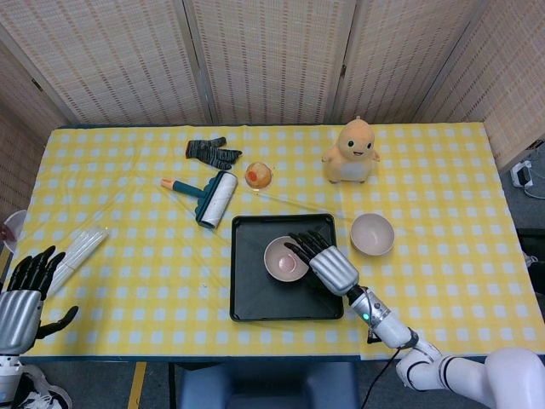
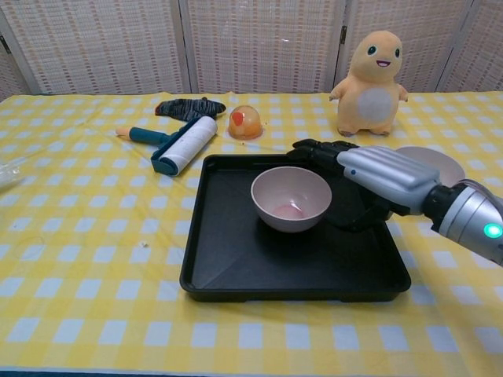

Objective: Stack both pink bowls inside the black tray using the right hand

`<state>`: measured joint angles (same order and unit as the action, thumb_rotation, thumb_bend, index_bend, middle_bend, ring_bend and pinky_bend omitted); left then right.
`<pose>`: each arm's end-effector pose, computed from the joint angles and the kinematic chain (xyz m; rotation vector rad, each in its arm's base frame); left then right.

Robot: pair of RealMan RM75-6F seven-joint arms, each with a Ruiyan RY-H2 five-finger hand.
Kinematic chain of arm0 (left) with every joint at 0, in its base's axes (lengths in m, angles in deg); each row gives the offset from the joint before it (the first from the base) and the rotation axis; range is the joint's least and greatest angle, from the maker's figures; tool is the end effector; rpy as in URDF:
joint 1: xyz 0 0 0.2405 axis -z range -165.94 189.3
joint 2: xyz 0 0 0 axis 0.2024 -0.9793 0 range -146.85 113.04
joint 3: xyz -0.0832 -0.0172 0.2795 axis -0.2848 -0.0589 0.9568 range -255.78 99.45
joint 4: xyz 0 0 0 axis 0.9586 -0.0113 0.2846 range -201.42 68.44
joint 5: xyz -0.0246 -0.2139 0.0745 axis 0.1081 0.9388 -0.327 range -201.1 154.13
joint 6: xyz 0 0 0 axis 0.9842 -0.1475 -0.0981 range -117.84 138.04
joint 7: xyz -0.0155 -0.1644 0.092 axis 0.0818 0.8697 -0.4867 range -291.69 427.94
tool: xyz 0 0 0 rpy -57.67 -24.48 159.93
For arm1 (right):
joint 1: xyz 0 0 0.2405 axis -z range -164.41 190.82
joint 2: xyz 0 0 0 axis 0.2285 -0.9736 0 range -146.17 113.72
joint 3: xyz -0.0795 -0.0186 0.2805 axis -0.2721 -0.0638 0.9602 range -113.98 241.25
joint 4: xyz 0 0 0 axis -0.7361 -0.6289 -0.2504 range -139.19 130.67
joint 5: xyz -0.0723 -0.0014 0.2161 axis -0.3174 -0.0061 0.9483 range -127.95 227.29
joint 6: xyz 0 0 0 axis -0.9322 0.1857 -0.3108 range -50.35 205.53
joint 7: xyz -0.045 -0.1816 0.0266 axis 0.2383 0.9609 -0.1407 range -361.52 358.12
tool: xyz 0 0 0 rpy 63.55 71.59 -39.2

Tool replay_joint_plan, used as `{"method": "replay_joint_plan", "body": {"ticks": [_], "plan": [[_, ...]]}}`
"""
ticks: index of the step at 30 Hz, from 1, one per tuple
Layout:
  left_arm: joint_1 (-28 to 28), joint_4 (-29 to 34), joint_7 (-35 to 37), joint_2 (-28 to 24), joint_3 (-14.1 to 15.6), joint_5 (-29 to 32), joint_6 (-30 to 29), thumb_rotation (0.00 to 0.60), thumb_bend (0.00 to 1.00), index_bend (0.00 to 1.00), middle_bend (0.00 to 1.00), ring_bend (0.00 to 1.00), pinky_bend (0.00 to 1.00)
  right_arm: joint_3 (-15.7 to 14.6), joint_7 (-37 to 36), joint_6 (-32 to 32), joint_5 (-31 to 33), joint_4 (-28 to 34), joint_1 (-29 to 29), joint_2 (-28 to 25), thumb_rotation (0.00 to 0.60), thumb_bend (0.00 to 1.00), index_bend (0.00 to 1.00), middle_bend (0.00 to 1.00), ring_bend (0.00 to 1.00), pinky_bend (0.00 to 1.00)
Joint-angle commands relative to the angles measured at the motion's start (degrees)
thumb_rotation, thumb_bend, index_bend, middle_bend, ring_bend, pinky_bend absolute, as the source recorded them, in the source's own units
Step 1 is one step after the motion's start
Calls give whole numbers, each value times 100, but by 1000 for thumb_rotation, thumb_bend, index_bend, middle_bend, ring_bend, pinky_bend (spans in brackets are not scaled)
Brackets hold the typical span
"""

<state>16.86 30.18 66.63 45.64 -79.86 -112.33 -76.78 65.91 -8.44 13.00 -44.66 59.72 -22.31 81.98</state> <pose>-0.3256 0.2259 0.1589 -1.4208 -0.8873 -0.9618 -0.1979 -0.3639 -0.0924 2.0160 -0.8584 1.1710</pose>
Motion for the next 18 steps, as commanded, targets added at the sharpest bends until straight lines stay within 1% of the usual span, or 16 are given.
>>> {"method": "replay_joint_plan", "body": {"ticks": [1,5,9,11,14,18], "plan": [[-3,-1,-4,1,1,-1,-4,600,278,32,52,78,0,-88,97,-337,-54,289,199,-320,600,434,0,0,0,0],[-5,-4,-10,6,4,-11,-9,600,278,32,52,78,0,-119,316,-657,120,523,535,-793,600,434,10,0,0,0],[1,4,-64,26,14,-37,-2,600,278,32,53,78,0,-109,335,-770,531,589,907,-1257,600,434,59,0,0,0],[8,2,-91,44,16,-41,8,600,278,32,52,78,0,-135,337,-879,630,595,1081,-1439,600,435,84,0,0,0],[29,-15,-125,79,18,-26,57,600,277,32,52,78,0,-161,274,-946,747,599,1262,-1628,600,434,103,0,0,0],[51,-31,-158,108,18,-12,102,600,278,32,52,78,0,-169,233,-927,822,539,1349,-1698,600,435,122,0,0,0]]}}
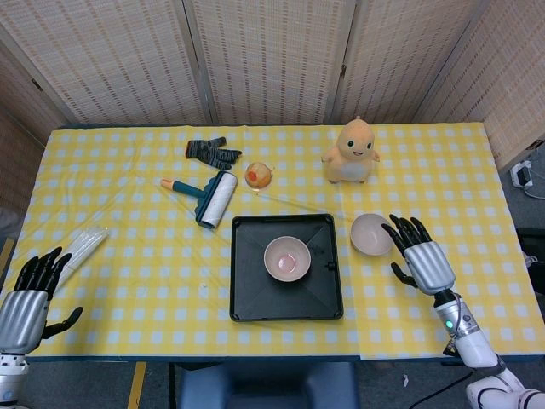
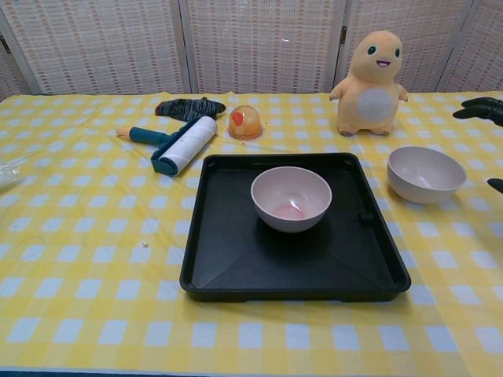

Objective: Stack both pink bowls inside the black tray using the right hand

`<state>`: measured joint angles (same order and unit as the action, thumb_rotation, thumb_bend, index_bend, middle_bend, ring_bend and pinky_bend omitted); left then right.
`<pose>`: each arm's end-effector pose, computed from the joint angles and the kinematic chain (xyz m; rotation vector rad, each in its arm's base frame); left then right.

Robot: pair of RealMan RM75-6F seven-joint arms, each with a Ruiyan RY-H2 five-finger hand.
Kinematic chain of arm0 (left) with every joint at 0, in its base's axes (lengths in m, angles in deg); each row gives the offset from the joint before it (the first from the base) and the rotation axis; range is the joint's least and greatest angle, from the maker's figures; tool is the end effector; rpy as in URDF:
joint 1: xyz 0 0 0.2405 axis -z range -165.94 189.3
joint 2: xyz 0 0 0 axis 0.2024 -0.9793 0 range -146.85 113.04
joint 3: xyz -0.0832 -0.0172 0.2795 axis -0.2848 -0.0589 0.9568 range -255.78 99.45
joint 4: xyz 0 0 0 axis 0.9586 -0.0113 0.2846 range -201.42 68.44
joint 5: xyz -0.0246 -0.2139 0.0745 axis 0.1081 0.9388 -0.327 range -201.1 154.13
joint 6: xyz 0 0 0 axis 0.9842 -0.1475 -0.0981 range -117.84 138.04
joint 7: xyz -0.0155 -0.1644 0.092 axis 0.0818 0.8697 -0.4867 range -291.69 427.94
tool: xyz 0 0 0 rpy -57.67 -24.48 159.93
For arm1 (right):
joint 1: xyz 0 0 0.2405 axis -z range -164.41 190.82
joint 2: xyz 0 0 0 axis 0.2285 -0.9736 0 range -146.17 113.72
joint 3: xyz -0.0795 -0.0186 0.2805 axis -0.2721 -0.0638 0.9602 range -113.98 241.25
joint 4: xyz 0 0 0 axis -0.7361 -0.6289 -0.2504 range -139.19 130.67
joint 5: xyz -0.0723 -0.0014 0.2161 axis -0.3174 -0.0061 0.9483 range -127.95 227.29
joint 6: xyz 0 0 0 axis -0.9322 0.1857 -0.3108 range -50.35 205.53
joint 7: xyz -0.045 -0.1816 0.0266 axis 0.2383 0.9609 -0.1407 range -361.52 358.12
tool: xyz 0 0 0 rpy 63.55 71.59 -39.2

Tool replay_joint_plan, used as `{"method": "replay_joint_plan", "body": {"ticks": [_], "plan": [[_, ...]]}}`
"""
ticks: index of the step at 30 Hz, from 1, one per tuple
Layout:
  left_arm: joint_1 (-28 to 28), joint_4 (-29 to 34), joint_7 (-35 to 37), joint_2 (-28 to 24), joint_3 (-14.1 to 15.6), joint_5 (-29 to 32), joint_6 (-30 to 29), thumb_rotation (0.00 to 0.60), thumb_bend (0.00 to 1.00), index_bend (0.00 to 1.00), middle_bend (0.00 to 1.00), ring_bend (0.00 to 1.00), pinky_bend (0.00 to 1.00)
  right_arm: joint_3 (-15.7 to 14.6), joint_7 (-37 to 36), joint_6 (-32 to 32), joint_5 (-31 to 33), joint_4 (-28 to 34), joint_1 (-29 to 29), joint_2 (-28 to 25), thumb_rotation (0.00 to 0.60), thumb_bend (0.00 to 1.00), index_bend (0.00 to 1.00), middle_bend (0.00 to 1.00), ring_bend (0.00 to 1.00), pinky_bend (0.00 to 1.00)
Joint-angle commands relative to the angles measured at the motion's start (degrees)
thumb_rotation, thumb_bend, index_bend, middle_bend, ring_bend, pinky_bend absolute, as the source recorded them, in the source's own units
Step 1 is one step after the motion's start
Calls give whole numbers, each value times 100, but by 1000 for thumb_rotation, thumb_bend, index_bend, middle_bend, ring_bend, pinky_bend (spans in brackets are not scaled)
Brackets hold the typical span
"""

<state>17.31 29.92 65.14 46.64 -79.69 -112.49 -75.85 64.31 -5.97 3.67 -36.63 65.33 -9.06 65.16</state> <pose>-0.3242 0.2277 0.1497 -1.4439 -0.8847 -0.9474 -0.3326 -0.3352 0.0471 1.6753 -0.8432 0.9415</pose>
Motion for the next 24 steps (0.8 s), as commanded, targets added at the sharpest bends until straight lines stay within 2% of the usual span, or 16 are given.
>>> {"method": "replay_joint_plan", "body": {"ticks": [1,11,17,24], "plan": [[12,-7,-21,19,3,3,23,600,278,32,52,78,0,-19,-25,34,45,-58,55,-31,600,435,128,0,0,0],[28,-34,-65,53,-8,51,56,600,278,32,52,78,0,-98,80,597,73,-491,-39,152,600,435,249,0,0,0],[15,-22,-50,32,-4,43,30,600,278,32,52,78,0,3,25,1055,107,-885,-322,456,600,435,295,0,0,0],[6,-36,22,-1,-24,76,10,600,283,32,52,78,0,131,-19,1167,68,-1297,-538,833,600,434,355,0,0,0]]}}
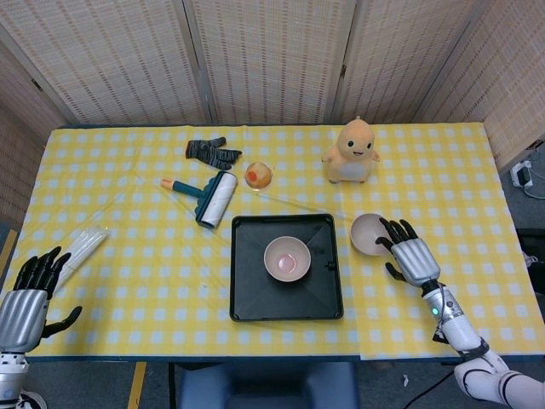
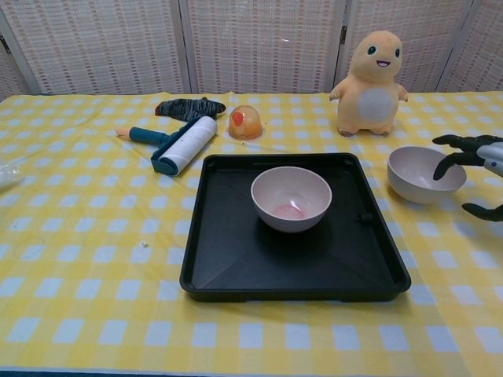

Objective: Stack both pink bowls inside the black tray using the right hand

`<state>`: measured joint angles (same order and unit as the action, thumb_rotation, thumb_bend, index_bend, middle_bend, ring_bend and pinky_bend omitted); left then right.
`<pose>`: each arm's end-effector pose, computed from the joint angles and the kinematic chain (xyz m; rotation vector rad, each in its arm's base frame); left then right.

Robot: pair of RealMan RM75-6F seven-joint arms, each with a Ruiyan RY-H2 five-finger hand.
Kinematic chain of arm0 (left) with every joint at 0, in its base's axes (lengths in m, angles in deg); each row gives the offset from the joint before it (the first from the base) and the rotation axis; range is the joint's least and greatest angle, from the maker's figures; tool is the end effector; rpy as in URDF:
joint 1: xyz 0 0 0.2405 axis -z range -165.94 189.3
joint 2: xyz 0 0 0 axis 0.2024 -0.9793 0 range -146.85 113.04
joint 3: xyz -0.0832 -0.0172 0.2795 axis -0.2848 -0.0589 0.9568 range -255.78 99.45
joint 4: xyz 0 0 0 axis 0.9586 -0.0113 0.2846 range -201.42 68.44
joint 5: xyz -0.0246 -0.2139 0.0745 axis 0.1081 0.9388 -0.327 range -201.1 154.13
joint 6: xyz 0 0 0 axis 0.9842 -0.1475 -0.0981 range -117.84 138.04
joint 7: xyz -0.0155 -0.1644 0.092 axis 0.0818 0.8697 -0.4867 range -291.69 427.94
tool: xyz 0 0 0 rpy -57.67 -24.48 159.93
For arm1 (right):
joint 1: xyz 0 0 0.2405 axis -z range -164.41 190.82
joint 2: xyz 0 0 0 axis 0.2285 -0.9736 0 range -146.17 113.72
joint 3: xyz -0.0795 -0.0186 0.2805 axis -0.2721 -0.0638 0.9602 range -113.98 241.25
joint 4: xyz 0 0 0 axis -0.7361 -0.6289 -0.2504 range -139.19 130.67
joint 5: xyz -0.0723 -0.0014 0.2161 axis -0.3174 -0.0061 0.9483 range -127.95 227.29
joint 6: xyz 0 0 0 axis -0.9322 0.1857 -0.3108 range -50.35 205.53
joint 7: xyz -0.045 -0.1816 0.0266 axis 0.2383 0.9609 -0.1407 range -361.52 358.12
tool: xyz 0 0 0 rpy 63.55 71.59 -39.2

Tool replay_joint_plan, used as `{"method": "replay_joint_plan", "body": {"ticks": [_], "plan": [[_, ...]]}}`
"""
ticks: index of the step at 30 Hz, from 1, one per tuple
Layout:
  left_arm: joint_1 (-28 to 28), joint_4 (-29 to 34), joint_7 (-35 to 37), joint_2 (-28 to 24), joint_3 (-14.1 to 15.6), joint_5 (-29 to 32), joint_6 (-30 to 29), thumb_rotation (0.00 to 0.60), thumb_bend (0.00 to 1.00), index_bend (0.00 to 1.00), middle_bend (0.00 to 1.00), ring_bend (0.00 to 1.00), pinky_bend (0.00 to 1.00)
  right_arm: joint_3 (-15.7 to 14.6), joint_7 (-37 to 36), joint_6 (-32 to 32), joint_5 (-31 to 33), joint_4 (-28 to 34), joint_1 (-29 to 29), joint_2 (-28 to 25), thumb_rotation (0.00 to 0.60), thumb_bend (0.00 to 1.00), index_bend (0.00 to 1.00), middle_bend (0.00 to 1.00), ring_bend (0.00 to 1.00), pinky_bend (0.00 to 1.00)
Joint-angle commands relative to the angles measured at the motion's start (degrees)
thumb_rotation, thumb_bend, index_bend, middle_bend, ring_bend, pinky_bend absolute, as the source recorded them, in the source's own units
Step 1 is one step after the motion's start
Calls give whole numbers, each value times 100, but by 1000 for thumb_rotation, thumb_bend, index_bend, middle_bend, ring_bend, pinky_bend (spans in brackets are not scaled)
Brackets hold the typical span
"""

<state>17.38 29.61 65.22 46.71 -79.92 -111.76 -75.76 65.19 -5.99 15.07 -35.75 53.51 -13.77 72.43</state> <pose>-0.3269 0.2293 0.1510 -1.4332 -0.8856 -0.9410 -0.3465 -0.3716 -0.0031 1.7824 -0.8546 0.7769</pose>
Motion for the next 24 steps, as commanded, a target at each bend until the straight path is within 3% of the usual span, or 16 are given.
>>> {"method": "replay_joint_plan", "body": {"ticks": [1,9,14,24], "plan": [[0,-8,21,-11,0,2,1,600,299,30,52,78,0,48,-16,33,-31,-172,-87,149,600,434,373,0,0,0],[-8,-17,84,-37,-6,-10,-27,600,338,16,52,78,0,92,-54,84,-63,-559,-214,443,600,434,537,2,0,0],[-9,-11,79,-51,12,-21,-10,600,455,11,52,78,0,147,-70,-116,-87,-678,-205,553,600,434,631,44,20,0],[-18,-20,135,-52,23,-102,-70,600,469,0,52,79,0,127,-4,-559,-273,-344,-134,380,600,434,696,93,39,0]]}}
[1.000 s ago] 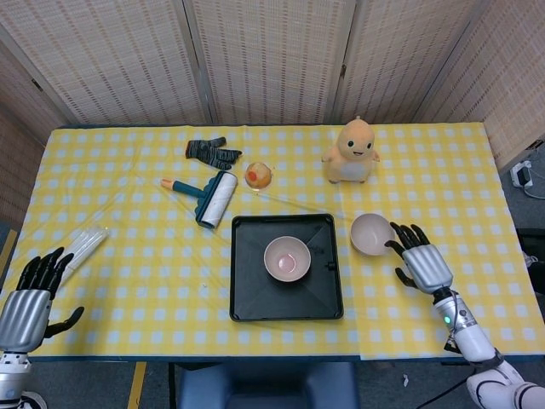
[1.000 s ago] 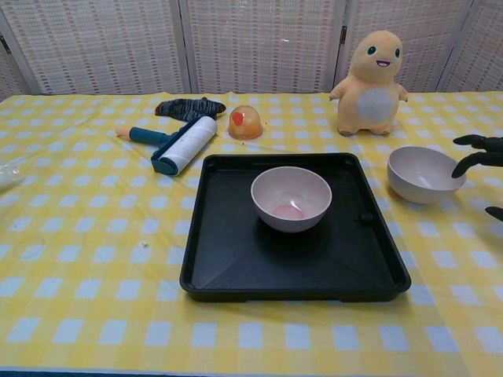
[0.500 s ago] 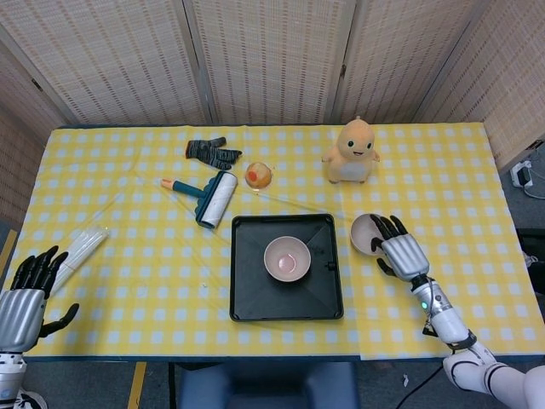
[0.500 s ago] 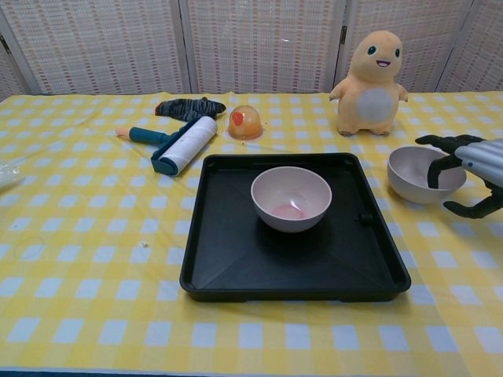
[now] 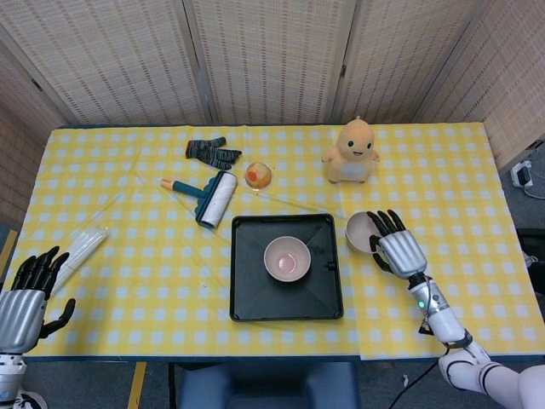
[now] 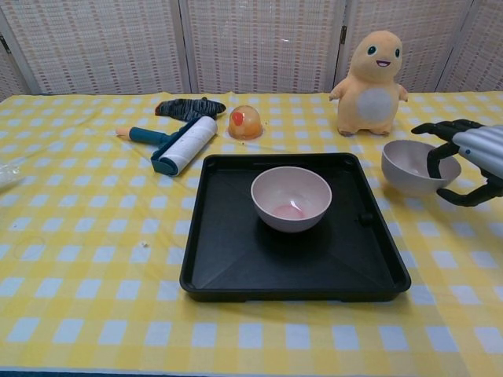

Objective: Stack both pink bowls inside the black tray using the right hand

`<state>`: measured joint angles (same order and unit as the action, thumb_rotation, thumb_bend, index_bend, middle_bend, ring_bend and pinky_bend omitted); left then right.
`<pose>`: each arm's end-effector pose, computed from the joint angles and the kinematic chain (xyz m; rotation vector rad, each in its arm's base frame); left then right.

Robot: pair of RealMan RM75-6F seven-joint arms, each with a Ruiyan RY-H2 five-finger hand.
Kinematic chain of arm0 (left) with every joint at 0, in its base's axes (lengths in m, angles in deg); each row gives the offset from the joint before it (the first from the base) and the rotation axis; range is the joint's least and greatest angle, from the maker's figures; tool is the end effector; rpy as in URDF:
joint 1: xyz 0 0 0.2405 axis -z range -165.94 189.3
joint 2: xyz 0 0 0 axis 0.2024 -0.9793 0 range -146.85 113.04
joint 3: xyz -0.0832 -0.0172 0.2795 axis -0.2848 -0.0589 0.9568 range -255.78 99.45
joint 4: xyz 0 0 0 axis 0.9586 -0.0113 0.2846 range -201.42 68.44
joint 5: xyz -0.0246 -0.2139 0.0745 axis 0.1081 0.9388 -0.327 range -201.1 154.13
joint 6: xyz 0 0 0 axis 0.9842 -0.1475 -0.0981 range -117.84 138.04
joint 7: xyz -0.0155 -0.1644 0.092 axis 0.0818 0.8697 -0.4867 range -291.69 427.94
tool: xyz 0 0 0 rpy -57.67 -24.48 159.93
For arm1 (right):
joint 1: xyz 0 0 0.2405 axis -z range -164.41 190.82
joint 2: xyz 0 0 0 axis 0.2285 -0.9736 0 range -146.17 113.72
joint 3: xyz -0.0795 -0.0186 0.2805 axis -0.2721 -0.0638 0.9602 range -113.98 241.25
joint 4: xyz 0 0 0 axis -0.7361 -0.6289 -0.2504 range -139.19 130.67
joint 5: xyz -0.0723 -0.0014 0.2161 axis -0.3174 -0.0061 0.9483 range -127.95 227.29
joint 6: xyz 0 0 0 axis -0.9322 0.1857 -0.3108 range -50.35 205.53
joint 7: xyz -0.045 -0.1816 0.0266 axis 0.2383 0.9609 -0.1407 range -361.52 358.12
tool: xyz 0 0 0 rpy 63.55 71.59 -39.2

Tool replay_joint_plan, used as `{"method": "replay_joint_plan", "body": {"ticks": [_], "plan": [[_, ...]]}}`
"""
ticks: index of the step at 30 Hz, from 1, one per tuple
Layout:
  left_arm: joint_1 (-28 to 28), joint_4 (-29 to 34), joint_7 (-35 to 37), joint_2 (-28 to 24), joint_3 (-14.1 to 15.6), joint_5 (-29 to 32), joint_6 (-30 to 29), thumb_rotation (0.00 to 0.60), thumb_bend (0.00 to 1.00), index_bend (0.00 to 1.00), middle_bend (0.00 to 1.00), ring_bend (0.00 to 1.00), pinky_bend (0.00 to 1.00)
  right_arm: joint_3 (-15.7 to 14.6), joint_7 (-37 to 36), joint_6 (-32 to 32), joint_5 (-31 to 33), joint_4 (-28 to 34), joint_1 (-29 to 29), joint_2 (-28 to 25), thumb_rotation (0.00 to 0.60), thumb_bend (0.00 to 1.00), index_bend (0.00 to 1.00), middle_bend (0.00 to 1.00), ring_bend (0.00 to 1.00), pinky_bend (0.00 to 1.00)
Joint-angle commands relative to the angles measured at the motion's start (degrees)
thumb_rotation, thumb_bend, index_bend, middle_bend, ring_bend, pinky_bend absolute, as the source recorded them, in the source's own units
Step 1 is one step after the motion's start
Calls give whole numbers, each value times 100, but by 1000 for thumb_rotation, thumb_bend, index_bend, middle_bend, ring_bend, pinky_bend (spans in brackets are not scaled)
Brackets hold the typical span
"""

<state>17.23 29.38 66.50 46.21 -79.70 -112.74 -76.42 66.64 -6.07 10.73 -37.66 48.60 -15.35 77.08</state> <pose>-0.3258 0.2275 0.1546 -1.4374 -0.8820 -0.9597 -0.3216 -0.3864 -0.0134 1.7666 -0.7565 0.8778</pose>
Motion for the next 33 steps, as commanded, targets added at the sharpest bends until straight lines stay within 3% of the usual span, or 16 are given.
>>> {"method": "replay_joint_plan", "body": {"ticks": [1,6,15,33], "plan": [[-4,4,11,-3,3,-8,-7,600,469,0,52,79,0,-27,17,-186,-121,228,29,-122,600,434,696,93,39,0],[3,8,12,4,10,-25,2,600,469,0,52,79,0,-28,197,-433,-347,754,-35,-310,600,434,695,93,39,0],[-13,29,44,-18,18,-45,-29,600,468,0,52,79,0,160,596,-294,-505,1433,-433,-315,600,434,696,93,39,0],[-145,90,290,-186,-33,-95,-336,600,469,0,52,79,0,186,772,234,-540,1421,-1014,416,600,434,696,87,38,0]]}}
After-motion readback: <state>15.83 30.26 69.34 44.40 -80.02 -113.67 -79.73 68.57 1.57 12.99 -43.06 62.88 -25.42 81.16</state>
